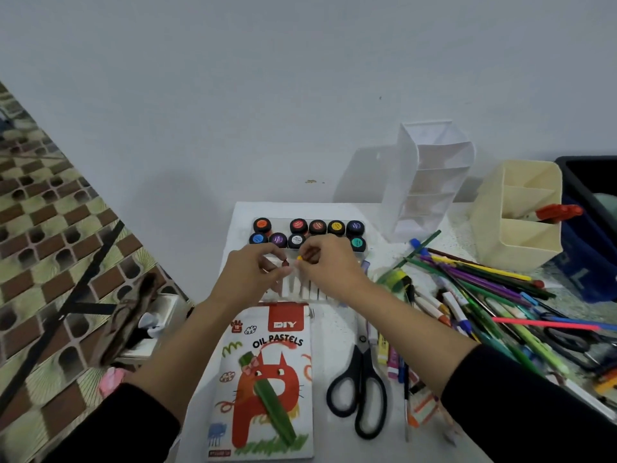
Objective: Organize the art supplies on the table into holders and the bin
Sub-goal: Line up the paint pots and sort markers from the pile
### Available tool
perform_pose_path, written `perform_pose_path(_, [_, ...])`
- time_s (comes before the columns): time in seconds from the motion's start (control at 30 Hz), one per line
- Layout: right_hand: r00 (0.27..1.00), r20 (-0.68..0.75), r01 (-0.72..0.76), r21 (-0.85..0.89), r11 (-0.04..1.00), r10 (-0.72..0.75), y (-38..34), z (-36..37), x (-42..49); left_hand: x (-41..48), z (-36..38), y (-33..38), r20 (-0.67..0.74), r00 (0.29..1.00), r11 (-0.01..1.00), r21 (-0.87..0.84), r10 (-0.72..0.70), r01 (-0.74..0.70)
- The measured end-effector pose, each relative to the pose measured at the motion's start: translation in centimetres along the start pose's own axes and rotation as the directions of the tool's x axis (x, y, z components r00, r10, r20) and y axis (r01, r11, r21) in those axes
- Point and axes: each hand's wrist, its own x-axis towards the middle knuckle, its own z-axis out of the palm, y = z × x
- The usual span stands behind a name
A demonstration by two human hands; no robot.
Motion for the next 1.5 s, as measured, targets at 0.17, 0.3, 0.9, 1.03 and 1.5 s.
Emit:
perform_pose_path(0.17, [0.996, 0.051, 0.084, -0.167, 0.982, -0.077, 0.5, 0.4, 0.3, 0.3, 0.1, -0.6, -0.008, 1.000, 1.000, -0.031, -0.004, 0.004])
perform_pose_path(0.3, [0.978, 0.095, 0.202, -0.231, 0.952, -0.184, 0.9, 0.6, 0.0, 0.5, -0.1, -1.0, 0.054, 0.998, 0.999, -0.017, 0.030, -0.029])
perform_pose_path(0.9, [0.954, 0.101, 0.293, -0.489, 0.821, -0.281, 2.0, 1.6, -1.1, 0.4, 0.5, -1.4, 0.099, 0.989, 0.974, 0.188, 0.109, -0.126])
perform_pose_path(1.03, [0.962, 0.067, 0.266, -0.467, 0.844, -0.266, 2.3, 1.7, -1.4, 0.5, 0.9, -1.5, 0.067, 0.991, 0.957, 0.260, 0.116, -0.129])
perform_pose_path(1.5, [0.948, 0.076, 0.316, -0.342, 0.885, -0.309, 2.7, 1.1, -1.7, 0.3, 1.1, -1.6, 0.037, 0.997, 0.976, 0.203, 0.068, -0.074])
